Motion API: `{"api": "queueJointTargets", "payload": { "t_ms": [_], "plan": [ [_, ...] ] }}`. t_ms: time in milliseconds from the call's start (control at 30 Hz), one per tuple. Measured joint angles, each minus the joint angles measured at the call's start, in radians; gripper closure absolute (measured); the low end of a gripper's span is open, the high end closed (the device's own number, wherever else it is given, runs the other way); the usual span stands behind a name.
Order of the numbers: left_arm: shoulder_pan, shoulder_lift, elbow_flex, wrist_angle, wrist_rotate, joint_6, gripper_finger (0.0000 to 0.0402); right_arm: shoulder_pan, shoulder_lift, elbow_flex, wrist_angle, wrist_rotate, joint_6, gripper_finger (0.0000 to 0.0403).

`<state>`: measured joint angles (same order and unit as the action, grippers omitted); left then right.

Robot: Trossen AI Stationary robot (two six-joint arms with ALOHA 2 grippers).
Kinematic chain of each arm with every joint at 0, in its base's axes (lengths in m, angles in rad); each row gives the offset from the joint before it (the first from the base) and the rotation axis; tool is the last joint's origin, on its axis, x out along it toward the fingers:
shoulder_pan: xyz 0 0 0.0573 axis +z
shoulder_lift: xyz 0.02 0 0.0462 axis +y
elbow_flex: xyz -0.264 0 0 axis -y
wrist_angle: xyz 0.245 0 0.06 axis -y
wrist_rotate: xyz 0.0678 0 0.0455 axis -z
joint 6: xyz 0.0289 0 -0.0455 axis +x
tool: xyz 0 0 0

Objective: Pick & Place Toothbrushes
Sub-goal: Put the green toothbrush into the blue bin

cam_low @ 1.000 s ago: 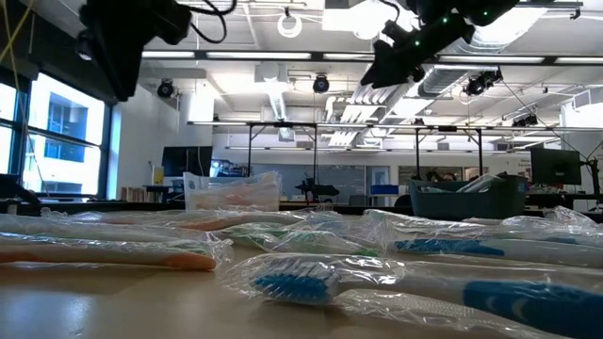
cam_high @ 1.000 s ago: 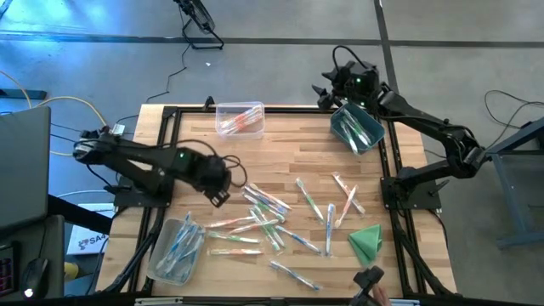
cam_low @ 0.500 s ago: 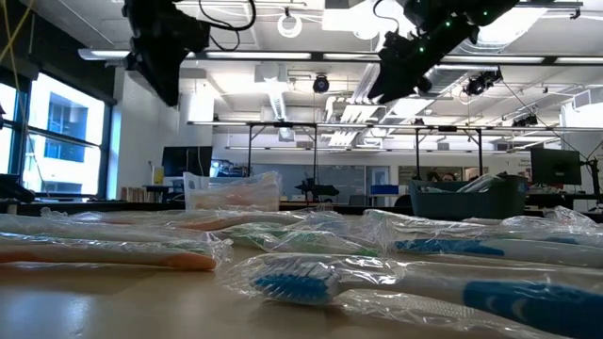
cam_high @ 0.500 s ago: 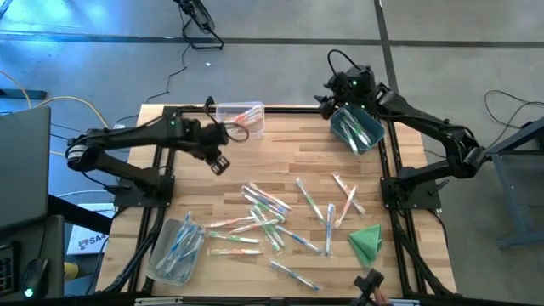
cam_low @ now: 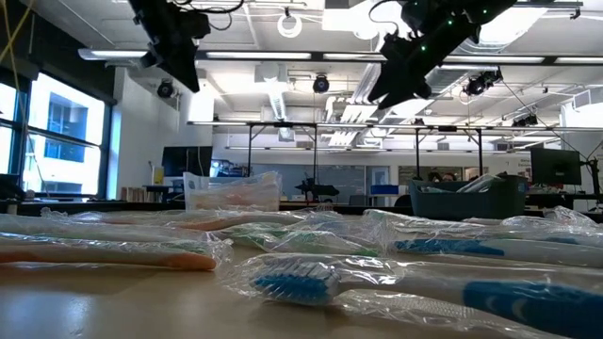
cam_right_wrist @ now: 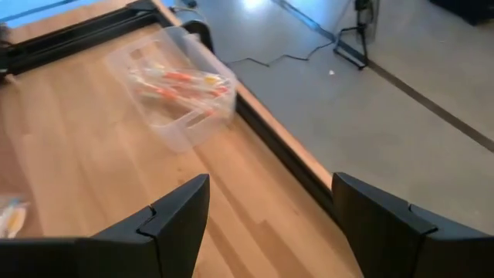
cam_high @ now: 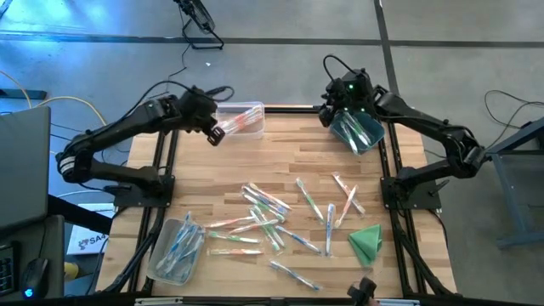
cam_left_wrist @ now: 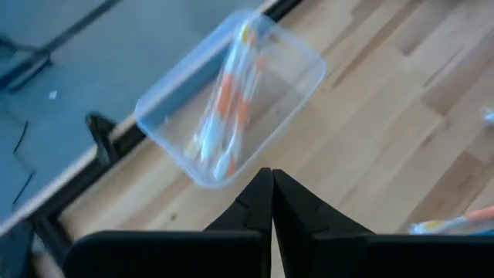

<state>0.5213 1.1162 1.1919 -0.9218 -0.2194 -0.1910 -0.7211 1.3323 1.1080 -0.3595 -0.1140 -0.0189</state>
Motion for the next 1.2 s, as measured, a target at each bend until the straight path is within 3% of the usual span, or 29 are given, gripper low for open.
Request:
{"api": "queueJointTargets", "payload": {
  "t_ms": [267,567,867,1200],
  "plan": [
    [0.087,-0.052,-0.023,0.140,0.102,0.134,0.0401,0.061,0.000,0.000,0.017,0.002,-0.002,0.0138],
    [0.094,-0.187,-0.294,0.448,0.162,0.110,0.0401,0.088,0.000,0.000,0.041,0.003,-0.003,0.0138],
    [0.094,-0.454,-0.363,0.456,0.158,0.088,0.0401,0.088,0.000,0.000,0.066,-0.019,0.001,0.0138],
    [0.094,-0.672,-0.366,0.435,0.156,0.133,0.0401,0.116,0.000,0.000,0.073,-0.046,0.120,0.0138]
  ]
}}
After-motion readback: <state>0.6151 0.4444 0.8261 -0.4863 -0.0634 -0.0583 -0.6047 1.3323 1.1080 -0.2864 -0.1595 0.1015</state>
